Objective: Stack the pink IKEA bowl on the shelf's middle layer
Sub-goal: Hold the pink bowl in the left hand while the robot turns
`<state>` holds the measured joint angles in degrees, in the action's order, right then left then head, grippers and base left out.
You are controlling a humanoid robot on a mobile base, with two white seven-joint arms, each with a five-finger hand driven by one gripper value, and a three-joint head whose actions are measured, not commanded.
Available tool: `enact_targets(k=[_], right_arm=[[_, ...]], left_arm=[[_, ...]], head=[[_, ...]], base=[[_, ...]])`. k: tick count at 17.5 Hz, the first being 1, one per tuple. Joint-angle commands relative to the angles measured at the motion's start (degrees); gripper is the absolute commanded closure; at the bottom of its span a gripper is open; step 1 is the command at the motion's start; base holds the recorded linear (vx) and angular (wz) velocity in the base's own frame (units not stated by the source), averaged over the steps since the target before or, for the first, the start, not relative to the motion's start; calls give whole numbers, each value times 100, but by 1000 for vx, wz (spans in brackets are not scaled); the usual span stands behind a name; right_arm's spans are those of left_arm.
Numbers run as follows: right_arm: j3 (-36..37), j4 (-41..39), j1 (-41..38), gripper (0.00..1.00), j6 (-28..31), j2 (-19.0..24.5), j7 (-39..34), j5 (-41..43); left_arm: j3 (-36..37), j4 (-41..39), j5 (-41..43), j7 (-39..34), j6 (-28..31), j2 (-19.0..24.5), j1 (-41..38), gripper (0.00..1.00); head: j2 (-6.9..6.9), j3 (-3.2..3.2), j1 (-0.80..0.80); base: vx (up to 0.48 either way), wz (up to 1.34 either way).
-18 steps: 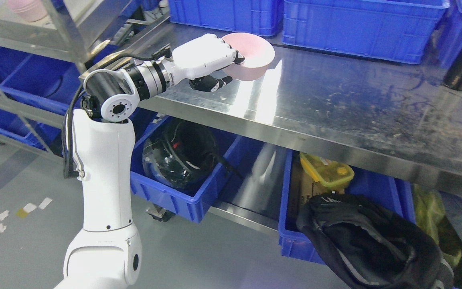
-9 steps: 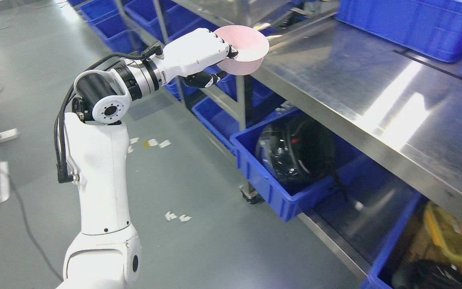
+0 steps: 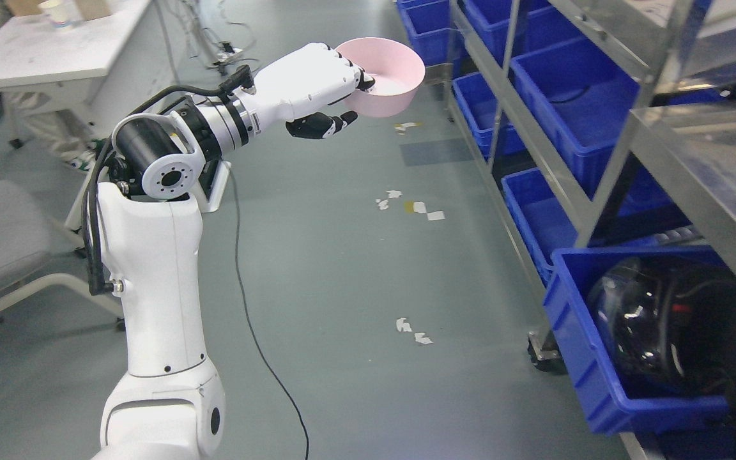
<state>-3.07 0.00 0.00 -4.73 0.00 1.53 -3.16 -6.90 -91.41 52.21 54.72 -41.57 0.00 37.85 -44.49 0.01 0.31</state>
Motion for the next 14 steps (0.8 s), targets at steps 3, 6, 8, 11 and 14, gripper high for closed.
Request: enact_targets(k=[3,6,8,11,14], right_arm=[[-1,-100,-132,0,-2,-100,-4,0],[-1,-100,-132,0,-2,-100,-4,0],[8,-100,-132,0,-2,-100,-4,0],[-1,-100,-132,0,-2,-100,-4,0],[-1,-100,-132,0,-2,-100,-4,0]], left_arm=[[-39,-43,0,-5,0,100,-5,99],[-39,-43,0,-5,0,100,-5,99],[-39,-43,0,-5,0,100,-5,99],[-39,-43,0,-5,0,100,-5,99],[-39,-43,0,-5,0,100,-5,99]], head=[[0,0,0],[0,0,0],[0,0,0],[0,0,0],[0,0,0]], base=[[70,813],[90,666],[113,540],[147,357],[235,127]])
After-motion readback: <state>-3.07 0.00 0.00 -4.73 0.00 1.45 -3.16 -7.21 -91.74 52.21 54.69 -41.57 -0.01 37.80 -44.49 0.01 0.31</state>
